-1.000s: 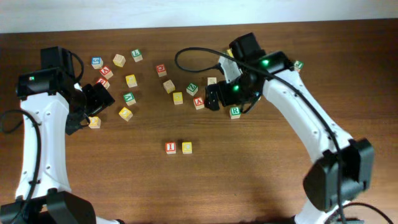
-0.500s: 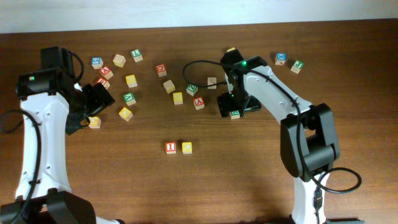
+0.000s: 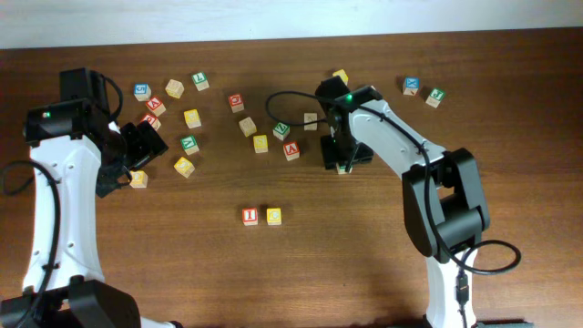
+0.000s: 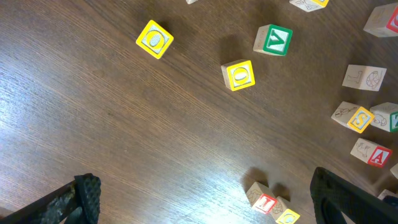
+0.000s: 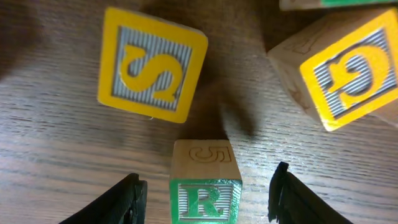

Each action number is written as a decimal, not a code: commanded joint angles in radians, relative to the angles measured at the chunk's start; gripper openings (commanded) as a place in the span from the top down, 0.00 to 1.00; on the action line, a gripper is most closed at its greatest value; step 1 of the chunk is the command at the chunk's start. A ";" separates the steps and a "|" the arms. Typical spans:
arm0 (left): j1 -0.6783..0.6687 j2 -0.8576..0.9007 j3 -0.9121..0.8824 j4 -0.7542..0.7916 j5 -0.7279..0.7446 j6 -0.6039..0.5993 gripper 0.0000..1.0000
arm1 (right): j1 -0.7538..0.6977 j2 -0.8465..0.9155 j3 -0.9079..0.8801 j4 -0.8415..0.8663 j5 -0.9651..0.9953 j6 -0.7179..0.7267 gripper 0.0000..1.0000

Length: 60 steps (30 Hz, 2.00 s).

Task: Spell out ICRA
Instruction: 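Lower and grasp the green R block with the right gripper, then place the R block right of the C block and release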

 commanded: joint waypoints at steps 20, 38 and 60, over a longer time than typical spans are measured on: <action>0.003 -0.003 0.006 -0.001 0.000 -0.010 0.01 | 0.006 0.026 -0.008 0.006 -0.085 0.008 0.78; 0.003 -0.003 0.006 -0.001 0.000 -0.010 0.01 | 0.261 -0.041 0.034 -0.181 -0.128 0.340 0.77; 0.003 -0.003 0.006 -0.002 0.000 -0.010 0.01 | 0.360 -0.027 -0.059 -0.097 -0.114 0.401 0.77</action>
